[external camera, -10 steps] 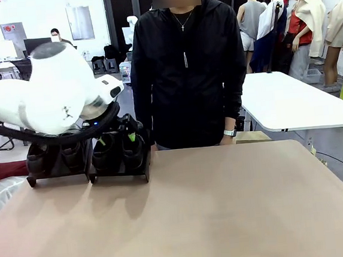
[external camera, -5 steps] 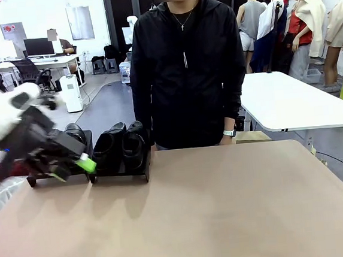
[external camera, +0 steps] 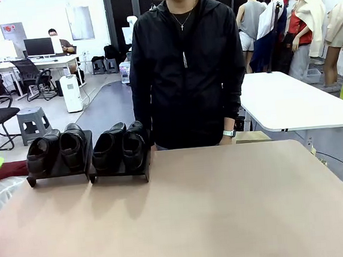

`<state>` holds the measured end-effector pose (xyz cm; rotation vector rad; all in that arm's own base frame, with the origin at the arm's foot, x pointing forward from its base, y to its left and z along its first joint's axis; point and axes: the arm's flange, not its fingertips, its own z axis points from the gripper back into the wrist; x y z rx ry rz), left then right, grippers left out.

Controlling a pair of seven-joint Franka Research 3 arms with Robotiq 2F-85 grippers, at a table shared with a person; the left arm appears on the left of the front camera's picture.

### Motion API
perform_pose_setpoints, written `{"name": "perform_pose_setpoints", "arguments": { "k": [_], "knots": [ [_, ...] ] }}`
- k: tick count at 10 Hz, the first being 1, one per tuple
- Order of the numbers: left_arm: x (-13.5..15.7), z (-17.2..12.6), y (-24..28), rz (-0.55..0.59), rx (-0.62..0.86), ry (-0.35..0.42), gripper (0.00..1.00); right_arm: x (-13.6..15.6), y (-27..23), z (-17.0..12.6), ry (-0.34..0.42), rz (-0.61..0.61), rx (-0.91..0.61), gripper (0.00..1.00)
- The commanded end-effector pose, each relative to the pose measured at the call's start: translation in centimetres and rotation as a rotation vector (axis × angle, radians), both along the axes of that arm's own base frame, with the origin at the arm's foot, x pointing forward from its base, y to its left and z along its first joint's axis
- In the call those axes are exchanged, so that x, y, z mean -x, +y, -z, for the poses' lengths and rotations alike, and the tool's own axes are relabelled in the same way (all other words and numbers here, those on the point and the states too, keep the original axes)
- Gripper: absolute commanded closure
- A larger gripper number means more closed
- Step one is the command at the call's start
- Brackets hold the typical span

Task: Organize the shoes by placing them on the stand.
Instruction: Place the Shoe from the middle of the table onto the Shoes Stand.

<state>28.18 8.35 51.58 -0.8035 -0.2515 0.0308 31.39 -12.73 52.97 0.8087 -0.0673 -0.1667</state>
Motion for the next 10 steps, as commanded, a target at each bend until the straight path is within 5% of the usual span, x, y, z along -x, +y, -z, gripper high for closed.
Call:
{"name": "perform_pose_setpoints", "arguments": {
  "k": [1,10],
  "knots": [
    [0.90,-2.09,-1.14,0.003,0.013,-0.048,0.00,0.18,-0.18,-0.01,-0.009,-0.016,0.010,0.00],
    [0.90,-2.09,-1.14,0.003,0.013,-0.048,0.00,0.18,-0.18,-0.01,-0.009,-0.016,0.010,0.00]
  ]
}}
